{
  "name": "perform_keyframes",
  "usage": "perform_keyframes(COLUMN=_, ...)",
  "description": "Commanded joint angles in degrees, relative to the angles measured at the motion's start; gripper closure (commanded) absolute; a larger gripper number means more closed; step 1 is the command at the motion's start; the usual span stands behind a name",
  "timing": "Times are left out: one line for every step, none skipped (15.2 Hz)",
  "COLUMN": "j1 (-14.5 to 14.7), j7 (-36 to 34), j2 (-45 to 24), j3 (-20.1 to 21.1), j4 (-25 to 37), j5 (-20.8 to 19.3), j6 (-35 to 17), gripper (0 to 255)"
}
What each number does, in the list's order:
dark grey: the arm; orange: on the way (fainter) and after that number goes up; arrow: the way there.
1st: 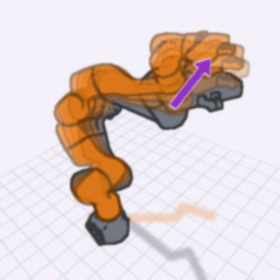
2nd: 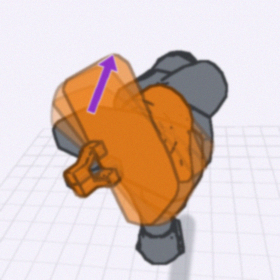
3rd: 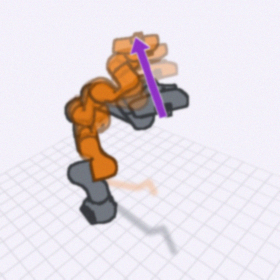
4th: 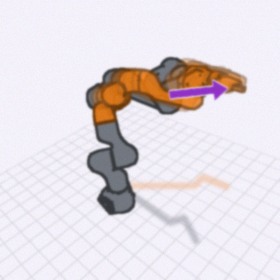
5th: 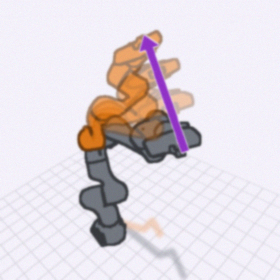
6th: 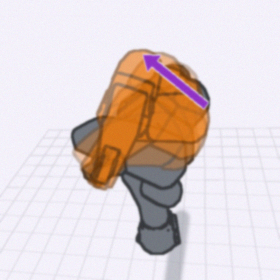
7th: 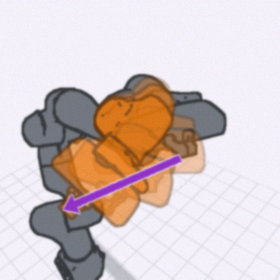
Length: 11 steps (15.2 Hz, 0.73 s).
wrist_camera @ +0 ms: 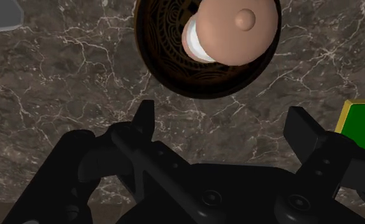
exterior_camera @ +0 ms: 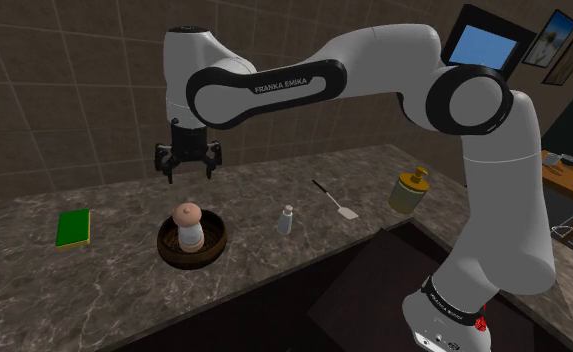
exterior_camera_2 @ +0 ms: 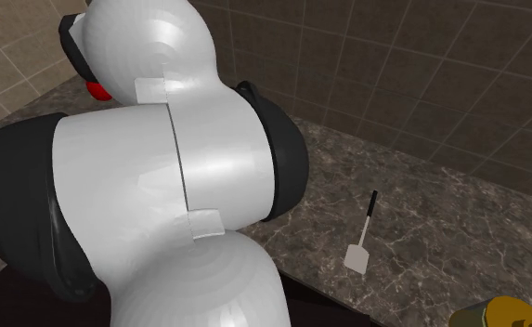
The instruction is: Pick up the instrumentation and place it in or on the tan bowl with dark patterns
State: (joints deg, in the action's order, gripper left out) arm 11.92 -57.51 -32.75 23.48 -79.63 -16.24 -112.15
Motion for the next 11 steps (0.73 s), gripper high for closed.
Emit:
perform_keyframes(j1=0.0, j7=0.0, j2=0.0, j3=0.0, j4=0.0, j5=0.0, j6=0.0, gripper=0)
perform_keyframes(j1=0.05, j7=0.2, j2=0.56, j3=0.17, j4=1.06, j5=0.28, j6=1.57, gripper=0)
perform_keyframes(j1=0.13, j7=0.4, j2=1.04, j3=0.32, j4=2.25, j5=0.53, j6=3.2, gripper=0)
perform_keyframes(j1=0.26, j7=0.58, j2=1.44, j3=0.45, j4=3.56, j5=0.75, j6=4.87, gripper=0)
perform_keyframes(j1=0.38, j7=0.72, j2=1.7, j3=0.54, j4=4.69, j5=0.89, j6=6.22, gripper=0)
perform_keyframes(j1=0.38, j7=0.72, j2=1.7, j3=0.54, j4=4.69, j5=0.89, j6=6.22, gripper=0)
perform_keyframes(j1=0.37, j7=0.72, j2=1.71, j3=0.54, j4=4.68, j5=0.9, j6=6.21, gripper=0)
perform_keyframes(j1=0.38, j7=0.72, j2=1.7, j3=0.54, j4=4.69, j5=0.89, j6=6.22, gripper=0)
perform_keyframes(j1=0.38, j7=0.72, j2=1.7, j3=0.54, j4=4.69, j5=0.89, j6=6.22, gripper=0)
perform_keyframes(j1=0.38, j7=0.72, j2=1.7, j3=0.54, j4=4.69, j5=0.89, j6=6.22, gripper=0)
perform_keyframes(j1=0.38, j7=0.72, j2=1.7, j3=0.54, j4=4.69, j5=0.89, j6=6.22, gripper=0)
